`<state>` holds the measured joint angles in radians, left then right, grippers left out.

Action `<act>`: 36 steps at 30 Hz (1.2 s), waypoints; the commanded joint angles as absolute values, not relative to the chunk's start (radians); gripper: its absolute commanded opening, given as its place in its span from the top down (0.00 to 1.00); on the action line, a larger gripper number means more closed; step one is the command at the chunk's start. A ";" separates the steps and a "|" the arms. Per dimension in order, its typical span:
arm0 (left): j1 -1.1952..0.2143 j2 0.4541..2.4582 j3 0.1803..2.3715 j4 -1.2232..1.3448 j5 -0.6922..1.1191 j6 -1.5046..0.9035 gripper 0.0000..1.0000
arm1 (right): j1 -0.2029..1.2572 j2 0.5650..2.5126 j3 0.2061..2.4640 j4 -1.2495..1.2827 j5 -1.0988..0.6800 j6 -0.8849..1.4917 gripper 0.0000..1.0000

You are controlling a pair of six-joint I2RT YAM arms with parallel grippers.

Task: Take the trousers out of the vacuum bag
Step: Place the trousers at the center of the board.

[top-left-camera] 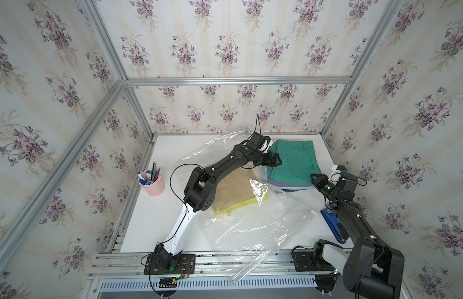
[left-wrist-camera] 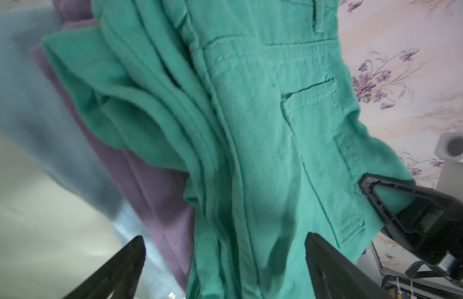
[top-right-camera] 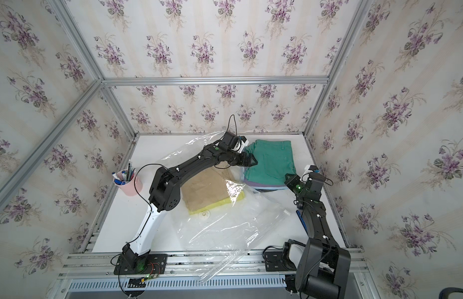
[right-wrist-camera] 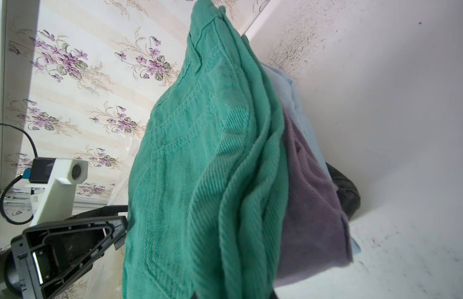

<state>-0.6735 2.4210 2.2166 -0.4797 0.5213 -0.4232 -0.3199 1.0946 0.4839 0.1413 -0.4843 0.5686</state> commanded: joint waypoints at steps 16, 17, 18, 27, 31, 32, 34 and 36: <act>-0.672 2.599 2.488 -0.409 0.431 -0.482 0.43 | -0.320 1.100 0.500 0.127 -0.491 0.546 1.00; -0.671 2.594 2.499 -0.413 0.434 -0.482 0.50 | -0.320 1.103 0.501 0.130 -0.491 0.546 1.00; -0.672 2.587 2.508 -0.421 0.436 -0.477 0.56 | -0.320 1.106 0.502 0.131 -0.491 0.546 1.00; -0.673 2.425 2.418 -0.464 0.391 -0.426 0.88 | -0.319 1.159 0.519 0.181 -0.531 0.552 1.00; -0.675 2.390 2.351 -0.436 0.373 -0.424 0.88 | -0.321 1.184 0.538 0.173 -0.516 0.545 1.00; -0.675 2.402 2.353 -0.440 0.375 -0.425 0.83 | -0.321 1.187 0.538 0.170 -0.510 0.543 1.00; -0.675 2.437 2.379 -0.453 0.401 -0.436 0.71 | -0.320 1.187 0.540 0.149 -0.489 0.542 1.00; -0.678 2.475 2.422 -0.460 0.449 -0.456 0.65 | -0.321 1.179 0.548 0.111 -0.452 0.533 1.00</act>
<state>-0.6746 2.4454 2.3901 -0.4526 0.3996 -0.4393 -0.3202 1.1824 0.5350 0.1352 -0.5053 0.5507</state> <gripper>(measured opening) 0.344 0.106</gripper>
